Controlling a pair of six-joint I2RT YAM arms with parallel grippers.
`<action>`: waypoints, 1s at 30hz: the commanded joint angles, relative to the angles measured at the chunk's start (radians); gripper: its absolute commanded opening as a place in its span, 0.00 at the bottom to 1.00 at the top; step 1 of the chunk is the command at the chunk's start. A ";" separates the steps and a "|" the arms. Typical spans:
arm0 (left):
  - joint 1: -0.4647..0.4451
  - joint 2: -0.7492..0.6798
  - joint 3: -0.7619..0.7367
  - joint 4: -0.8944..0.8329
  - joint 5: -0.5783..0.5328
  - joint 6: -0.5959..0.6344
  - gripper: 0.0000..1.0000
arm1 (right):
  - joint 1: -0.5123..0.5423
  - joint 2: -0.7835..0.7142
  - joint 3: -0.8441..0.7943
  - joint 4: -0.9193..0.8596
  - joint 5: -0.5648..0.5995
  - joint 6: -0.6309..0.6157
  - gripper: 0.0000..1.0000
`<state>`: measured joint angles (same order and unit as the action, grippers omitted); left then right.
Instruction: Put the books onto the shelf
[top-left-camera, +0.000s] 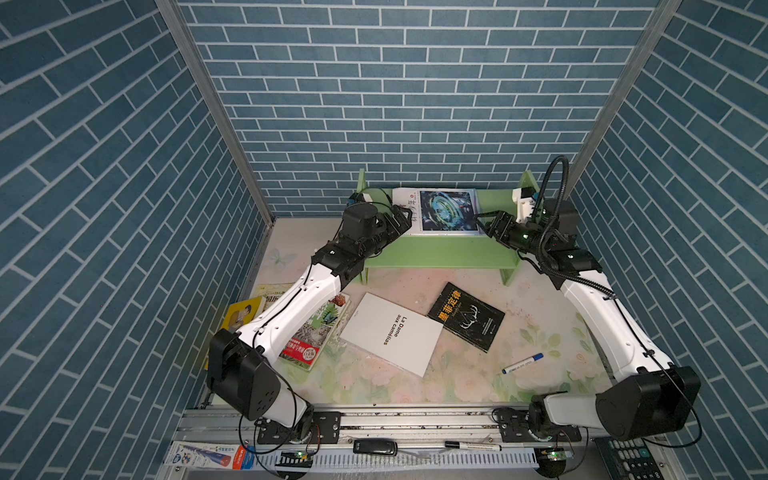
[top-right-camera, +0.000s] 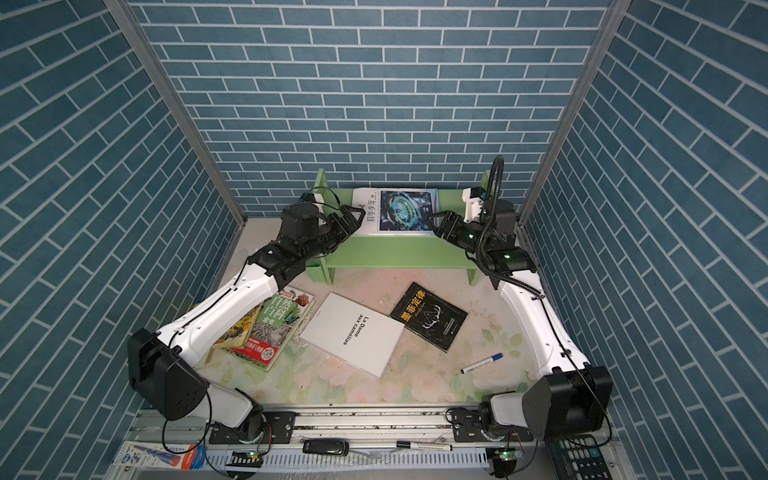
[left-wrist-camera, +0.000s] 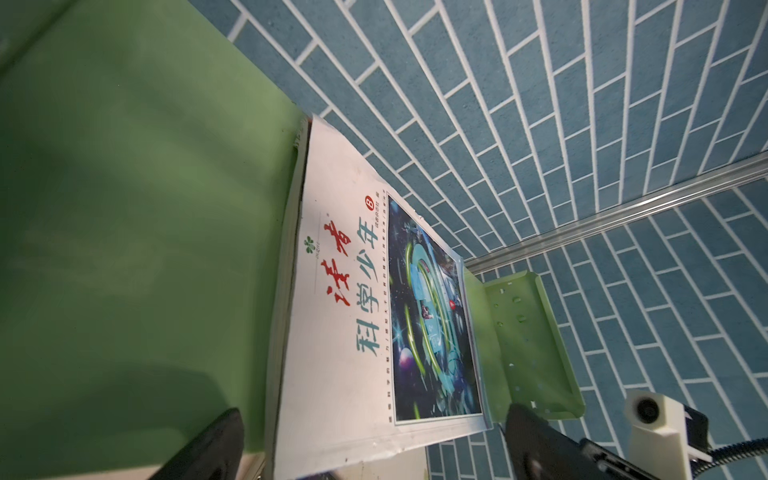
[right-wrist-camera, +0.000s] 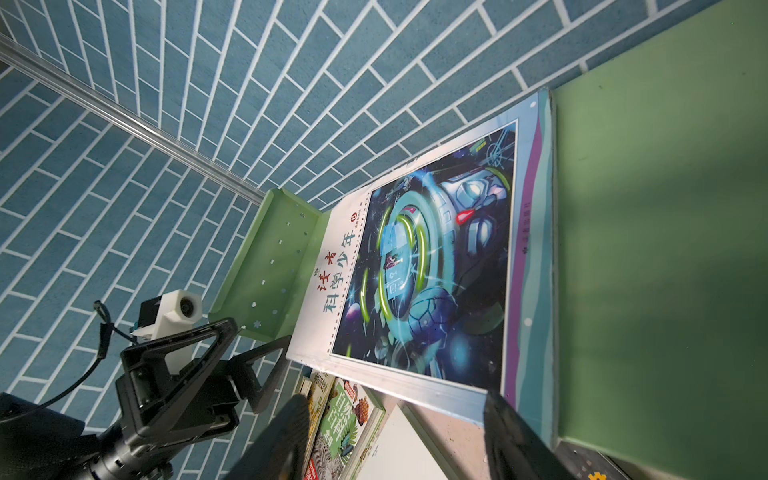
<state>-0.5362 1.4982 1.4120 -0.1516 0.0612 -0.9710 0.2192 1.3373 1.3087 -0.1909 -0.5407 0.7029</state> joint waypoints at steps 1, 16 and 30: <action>0.003 -0.028 0.053 -0.103 -0.057 0.103 1.00 | 0.006 -0.014 0.012 0.017 0.005 0.012 0.67; 0.004 0.056 0.161 -0.132 0.028 0.226 1.00 | 0.013 0.037 0.069 -0.048 0.129 -0.075 0.71; 0.003 0.153 0.205 -0.130 0.053 0.204 1.00 | 0.059 0.142 0.144 -0.129 0.205 -0.132 0.76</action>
<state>-0.5354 1.6337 1.5913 -0.2787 0.0952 -0.7700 0.2672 1.4654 1.4208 -0.2817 -0.3637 0.6163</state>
